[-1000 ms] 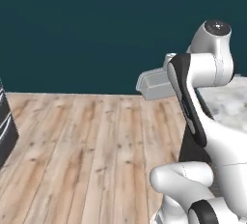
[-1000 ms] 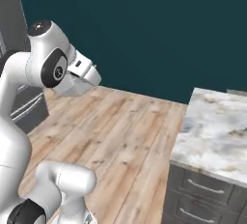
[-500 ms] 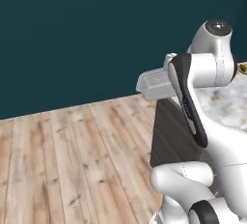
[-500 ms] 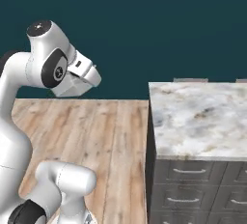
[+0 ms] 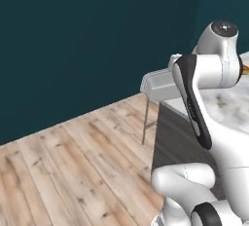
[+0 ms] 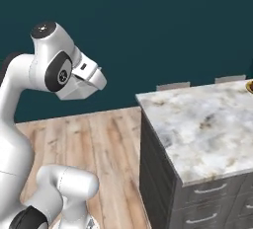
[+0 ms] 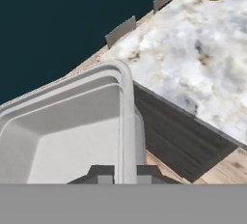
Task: Retrieve the tupperware and aluminum foil from the cabinet and place them on the dining counter near the plate with sweet potato and fish to prepare for storing leftovers.
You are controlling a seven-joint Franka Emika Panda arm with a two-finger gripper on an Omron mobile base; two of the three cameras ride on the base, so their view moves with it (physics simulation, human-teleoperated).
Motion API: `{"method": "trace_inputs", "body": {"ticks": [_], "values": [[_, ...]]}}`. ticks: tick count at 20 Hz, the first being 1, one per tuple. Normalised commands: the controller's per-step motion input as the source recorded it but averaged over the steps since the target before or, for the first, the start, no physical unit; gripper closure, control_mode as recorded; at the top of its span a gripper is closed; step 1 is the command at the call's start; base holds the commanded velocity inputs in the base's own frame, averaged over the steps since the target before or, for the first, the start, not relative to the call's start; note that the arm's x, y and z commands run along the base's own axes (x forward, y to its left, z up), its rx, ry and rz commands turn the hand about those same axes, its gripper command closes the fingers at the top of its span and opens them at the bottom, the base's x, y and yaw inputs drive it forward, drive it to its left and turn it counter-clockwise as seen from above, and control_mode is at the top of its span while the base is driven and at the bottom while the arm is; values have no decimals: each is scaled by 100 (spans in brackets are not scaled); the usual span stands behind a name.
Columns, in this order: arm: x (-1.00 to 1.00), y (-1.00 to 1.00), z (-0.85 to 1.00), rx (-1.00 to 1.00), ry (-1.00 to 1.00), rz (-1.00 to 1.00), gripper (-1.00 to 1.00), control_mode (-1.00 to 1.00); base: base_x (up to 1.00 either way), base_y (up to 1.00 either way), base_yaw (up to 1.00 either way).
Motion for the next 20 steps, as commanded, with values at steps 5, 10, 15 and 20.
{"method": "trace_inputs", "body": {"ticks": [5,10,15,20], "values": [[0,0,0,0,0,0,100,100,94,100,-34],[0,0,0,0,0,0,100,100,100,100,-32],[0,0,0,0,0,0,100,100,100,100,-34],[0,0,0,0,0,0,100,100,99,92,-40]]}}
